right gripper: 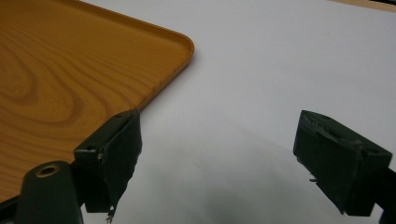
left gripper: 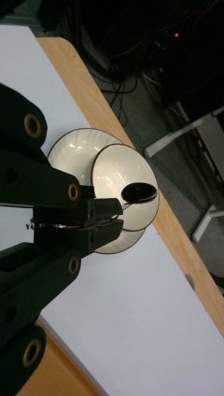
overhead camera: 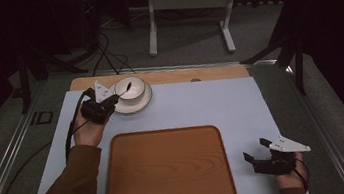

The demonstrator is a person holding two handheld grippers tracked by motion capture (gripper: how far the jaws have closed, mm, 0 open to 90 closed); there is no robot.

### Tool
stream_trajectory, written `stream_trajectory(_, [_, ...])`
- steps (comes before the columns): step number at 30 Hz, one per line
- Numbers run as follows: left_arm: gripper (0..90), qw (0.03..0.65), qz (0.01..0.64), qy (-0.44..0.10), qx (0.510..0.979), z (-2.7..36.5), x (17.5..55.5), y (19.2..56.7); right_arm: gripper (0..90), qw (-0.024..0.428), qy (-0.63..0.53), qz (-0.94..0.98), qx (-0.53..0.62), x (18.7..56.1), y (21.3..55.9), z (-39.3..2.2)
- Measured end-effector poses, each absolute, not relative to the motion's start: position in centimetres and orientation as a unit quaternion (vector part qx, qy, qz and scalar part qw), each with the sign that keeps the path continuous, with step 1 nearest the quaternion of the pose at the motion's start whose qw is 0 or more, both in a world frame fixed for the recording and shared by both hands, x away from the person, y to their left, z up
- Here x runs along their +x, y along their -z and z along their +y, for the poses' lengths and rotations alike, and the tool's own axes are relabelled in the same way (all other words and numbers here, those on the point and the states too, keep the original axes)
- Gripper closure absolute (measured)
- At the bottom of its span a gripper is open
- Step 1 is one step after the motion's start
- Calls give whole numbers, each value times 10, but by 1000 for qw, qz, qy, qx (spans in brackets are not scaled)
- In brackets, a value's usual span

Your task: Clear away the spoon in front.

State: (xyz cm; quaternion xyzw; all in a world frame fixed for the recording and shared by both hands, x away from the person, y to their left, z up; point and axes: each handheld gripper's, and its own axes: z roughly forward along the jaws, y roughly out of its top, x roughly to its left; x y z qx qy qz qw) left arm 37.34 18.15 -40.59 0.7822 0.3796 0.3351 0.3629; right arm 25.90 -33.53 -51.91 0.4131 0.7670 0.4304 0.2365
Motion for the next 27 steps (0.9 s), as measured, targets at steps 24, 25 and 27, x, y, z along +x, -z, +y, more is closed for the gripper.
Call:
stream_trajectory(24, [889,385,360,-336,781,179,338,397,152,237,-430,767,413,258,519,-335])
stream_trajectory(25, [889,385,358,-335,782,179,335,398,152,238,-430,767,413,258,519,-335])
stream_trajectory(27, [889,385,358,-334,783,179,334,398,152,238,-430,767,413,259,519,-335])
